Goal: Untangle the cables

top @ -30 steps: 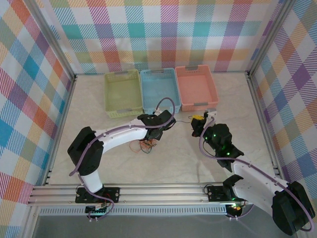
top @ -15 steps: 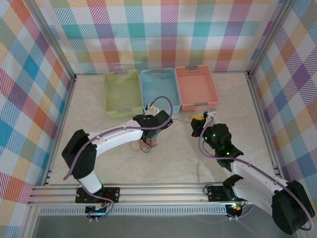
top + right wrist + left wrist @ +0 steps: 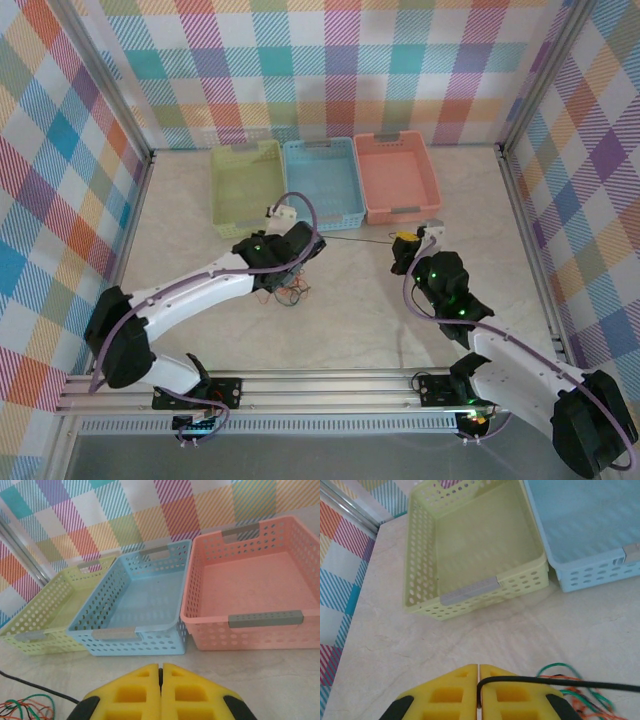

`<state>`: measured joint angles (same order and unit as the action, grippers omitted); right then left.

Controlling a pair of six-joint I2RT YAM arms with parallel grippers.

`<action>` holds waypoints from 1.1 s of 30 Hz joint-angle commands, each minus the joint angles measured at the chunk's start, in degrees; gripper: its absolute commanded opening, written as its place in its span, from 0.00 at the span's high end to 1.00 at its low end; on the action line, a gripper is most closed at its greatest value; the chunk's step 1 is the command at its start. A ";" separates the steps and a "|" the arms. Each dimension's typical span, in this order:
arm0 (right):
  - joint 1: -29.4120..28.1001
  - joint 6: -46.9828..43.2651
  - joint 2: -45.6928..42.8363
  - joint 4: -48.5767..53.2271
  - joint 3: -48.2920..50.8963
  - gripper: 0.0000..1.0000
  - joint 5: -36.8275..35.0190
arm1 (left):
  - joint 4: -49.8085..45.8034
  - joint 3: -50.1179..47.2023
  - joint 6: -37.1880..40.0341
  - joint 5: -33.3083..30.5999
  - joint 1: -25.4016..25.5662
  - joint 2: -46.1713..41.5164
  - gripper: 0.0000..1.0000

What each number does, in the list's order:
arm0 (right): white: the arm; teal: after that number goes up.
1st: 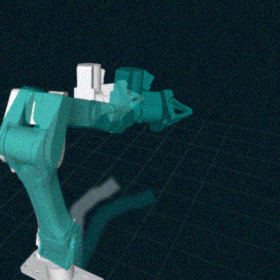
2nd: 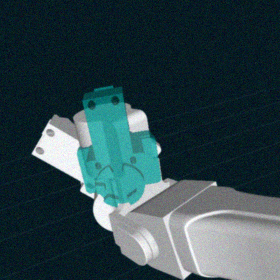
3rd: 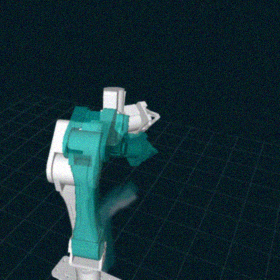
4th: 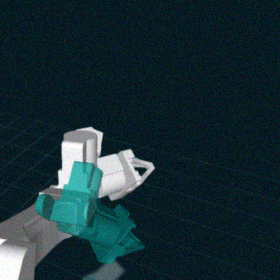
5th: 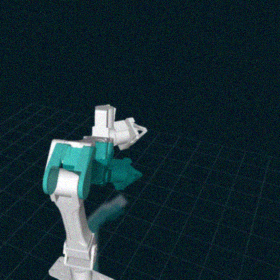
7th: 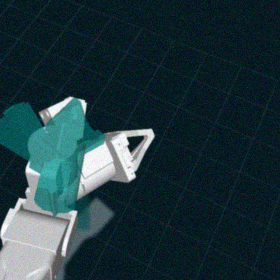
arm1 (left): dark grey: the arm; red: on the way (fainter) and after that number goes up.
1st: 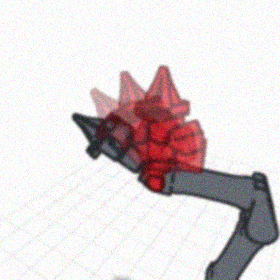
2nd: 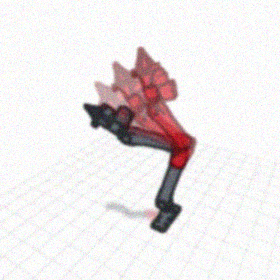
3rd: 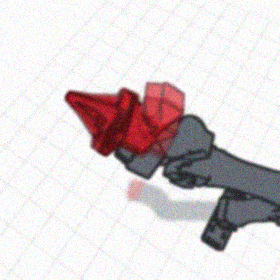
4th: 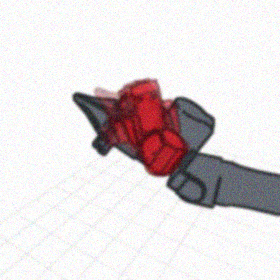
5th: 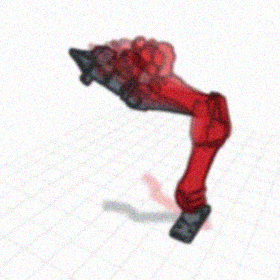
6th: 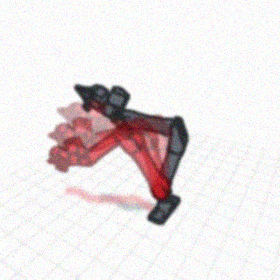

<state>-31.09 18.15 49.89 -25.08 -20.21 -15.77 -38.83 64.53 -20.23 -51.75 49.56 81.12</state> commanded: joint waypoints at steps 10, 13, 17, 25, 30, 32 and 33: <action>2.34 3.28 -1.48 2.23 1.80 1.00 -8.22 | 6.71 -8.48 -2.61 -6.25 -1.65 -16.91 0.90; 2.61 3.43 -1.14 1.91 1.75 1.00 -7.54 | 9.91 -10.92 -1.71 -4.28 -1.66 -20.52 0.90; 2.67 3.27 -1.12 1.92 1.57 1.00 -6.80 | 12.00 -12.72 -1.39 -2.87 -1.65 -24.46 0.90; 2.70 3.16 -0.19 0.76 1.40 1.00 -4.22 | 20.34 -15.07 2.40 15.56 -1.54 -28.63 0.90; 2.70 1.02 1.47 -0.45 0.38 1.00 2.49 | 19.26 -11.51 2.81 23.67 -1.55 -25.96 0.96; 2.70 0.56 2.29 -0.46 -0.42 0.99 4.78 | 17.70 -8.96 2.97 27.51 -1.55 -23.80 1.00; 2.70 0.65 2.45 -0.47 -0.45 0.98 4.83 | 17.47 -8.26 2.96 28.73 -1.53 -23.17 1.00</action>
<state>-28.82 20.10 51.83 -24.47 -19.44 -14.24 -21.02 52.45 -18.11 -29.50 48.64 56.58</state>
